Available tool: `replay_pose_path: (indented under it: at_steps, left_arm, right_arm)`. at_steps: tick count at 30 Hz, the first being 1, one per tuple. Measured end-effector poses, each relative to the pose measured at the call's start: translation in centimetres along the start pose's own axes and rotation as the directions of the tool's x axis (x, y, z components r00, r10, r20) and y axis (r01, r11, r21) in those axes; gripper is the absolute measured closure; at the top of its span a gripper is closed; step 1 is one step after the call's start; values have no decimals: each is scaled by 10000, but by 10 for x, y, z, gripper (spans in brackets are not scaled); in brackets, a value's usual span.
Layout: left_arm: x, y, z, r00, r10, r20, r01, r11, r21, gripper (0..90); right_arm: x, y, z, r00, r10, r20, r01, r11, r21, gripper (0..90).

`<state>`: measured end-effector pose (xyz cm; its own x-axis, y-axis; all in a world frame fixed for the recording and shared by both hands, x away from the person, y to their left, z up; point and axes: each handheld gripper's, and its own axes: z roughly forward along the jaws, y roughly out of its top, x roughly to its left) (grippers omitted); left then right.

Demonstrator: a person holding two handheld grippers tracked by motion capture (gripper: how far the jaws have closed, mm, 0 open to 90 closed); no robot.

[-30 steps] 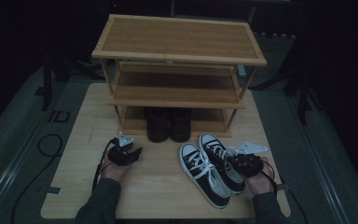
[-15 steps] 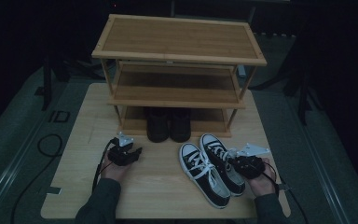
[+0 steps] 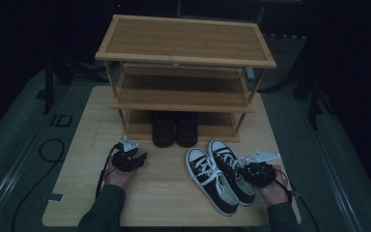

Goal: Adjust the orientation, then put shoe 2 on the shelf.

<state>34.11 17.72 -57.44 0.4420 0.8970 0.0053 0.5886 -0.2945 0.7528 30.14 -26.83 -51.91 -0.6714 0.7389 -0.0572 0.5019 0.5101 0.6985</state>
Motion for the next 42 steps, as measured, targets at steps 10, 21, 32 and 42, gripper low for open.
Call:
replay_pose_path:
  at_steps: [10, 21, 32, 42]
  left_arm:
    - [0, 0, 0, 10000, -2, 3, 2, 10000, -1, 541]
    - [0, 0, 0, 10000, 0, 3, 0, 10000, 3, 541]
    - [0, 0, 0, 10000, -2, 5, 2, 10000, 0, 542]
    - [0, 0, 0, 10000, -10, -10, 10, 10000, 4, 541]
  right_arm:
    - [-3, 5, -6, 9990, -36, -450, 62, 9982, 590, 593]
    - [-4, 12, -11, 9970, -35, -778, 126, 9931, 1165, 535]
    - [-8, 15, -20, 9965, -14, -840, 119, 9921, 1247, 508]
    - [-9, 21, -39, 9955, -209, -929, 315, 9930, 1141, 472]
